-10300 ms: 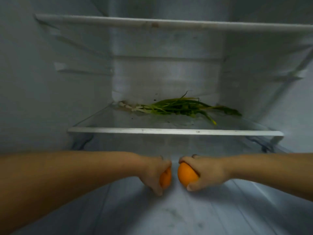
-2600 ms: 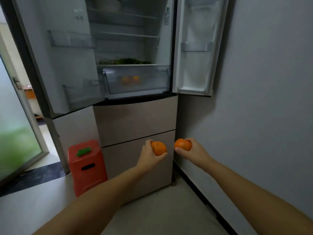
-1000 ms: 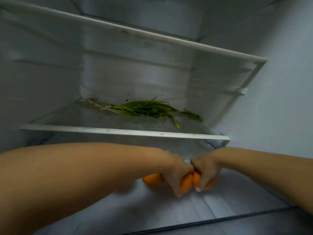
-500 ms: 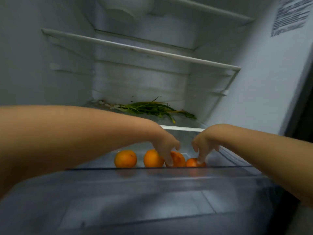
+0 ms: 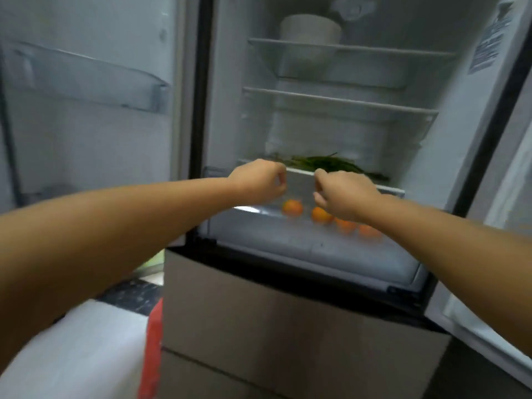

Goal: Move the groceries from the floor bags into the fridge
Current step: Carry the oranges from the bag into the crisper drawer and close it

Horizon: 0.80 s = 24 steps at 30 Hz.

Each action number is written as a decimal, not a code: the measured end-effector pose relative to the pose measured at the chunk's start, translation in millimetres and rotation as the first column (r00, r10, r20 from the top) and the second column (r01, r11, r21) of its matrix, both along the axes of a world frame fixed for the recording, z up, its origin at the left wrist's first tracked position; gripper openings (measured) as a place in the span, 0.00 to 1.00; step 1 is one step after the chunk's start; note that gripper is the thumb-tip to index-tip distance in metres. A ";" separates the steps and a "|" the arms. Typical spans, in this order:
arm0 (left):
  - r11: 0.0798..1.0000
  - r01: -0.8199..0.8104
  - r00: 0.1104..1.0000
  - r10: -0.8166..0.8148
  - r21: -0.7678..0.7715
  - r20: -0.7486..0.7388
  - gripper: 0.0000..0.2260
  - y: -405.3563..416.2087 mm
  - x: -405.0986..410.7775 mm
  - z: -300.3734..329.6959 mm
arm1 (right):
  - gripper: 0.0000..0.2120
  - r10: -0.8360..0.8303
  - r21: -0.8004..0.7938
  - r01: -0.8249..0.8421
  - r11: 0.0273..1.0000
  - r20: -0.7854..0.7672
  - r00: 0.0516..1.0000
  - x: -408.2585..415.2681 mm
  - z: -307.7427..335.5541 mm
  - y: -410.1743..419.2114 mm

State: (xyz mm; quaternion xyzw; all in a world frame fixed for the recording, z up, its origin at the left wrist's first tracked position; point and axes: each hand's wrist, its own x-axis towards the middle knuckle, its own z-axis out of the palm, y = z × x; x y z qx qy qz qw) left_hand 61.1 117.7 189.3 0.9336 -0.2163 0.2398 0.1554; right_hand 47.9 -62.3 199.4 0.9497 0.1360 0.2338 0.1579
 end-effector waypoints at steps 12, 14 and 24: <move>0.901 -0.417 0.858 0.347 -0.119 -0.379 0.11 182.0 -235.5 -168.4 | 0.17 0.370 -0.199 -0.456 0.867 -0.357 0.858 -145.1 -134.8 175.9; 0.866 -0.494 0.808 0.422 -0.081 -0.410 0.12 219.2 -277.4 -183.5 | 0.22 0.433 -0.202 -0.526 0.826 -0.368 0.822 -166.7 -140.9 211.6; 0.555 -0.831 0.500 0.721 -0.030 -0.480 0.11 405.3 -593.3 -233.4 | 0.23 0.745 0.107 -0.793 0.600 -0.436 0.504 -397.0 -214.1 462.0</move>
